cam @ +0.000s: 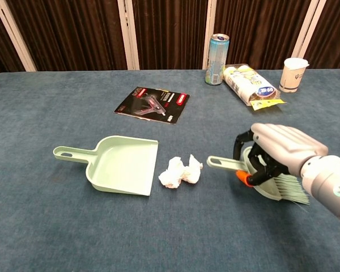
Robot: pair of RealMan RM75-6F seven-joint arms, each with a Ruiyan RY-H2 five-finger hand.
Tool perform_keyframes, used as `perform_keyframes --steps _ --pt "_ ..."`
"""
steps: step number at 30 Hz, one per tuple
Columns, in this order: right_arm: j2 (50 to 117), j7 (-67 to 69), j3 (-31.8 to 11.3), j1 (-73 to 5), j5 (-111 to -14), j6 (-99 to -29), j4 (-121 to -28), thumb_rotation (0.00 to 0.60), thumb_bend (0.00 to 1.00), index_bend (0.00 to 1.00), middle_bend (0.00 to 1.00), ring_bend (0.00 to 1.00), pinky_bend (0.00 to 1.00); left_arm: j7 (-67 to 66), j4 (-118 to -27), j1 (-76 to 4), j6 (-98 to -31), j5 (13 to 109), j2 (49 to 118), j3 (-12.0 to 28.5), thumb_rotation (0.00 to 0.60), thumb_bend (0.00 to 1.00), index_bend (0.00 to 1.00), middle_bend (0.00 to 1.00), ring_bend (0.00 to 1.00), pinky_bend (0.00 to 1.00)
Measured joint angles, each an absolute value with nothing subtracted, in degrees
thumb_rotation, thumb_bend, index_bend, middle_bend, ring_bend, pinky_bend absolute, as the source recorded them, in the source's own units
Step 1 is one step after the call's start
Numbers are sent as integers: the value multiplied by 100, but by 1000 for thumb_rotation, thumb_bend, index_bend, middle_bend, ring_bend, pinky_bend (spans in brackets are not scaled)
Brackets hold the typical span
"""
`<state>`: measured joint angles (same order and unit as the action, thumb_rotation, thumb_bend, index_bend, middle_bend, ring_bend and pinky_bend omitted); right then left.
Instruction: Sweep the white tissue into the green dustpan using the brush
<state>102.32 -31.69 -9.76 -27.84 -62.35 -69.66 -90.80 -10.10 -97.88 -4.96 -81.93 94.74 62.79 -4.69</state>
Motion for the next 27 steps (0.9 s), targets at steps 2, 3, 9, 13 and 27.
perform_keyframes --steps 2,3,9,13,27 --pt "10176 -3073 -1043 -2797 -6279 -6975 -9241 600 539 806 845 864 704 -1025 -9799 -501 -8175 9471 6274 -474 600 0 0 0 0 1" --pt "10151 -3051 -1073 -2805 -6295 -6980 -9311 600 547 809 846 866 704 -1035 -9802 -503 -8173 9478 6273 -477 600 0 0 0 0 1" --pt "10006 -2999 -1269 -2876 -6354 -7052 -9695 600 545 815 851 870 703 -1041 -9813 -502 -8184 9487 6274 -479 600 0 0 0 0 0" --pt "9940 -2982 -1369 -2914 -6325 -7086 -9850 600 547 815 851 871 704 -1038 -9815 -507 -8173 9463 6272 -469 600 0 0 0 0 0" --pt "9685 -3384 -1587 -3099 -6076 -7215 -10236 600 546 815 851 870 704 -1951 -10291 -927 -7615 9168 6136 -182 600 8 55 15 49 214"
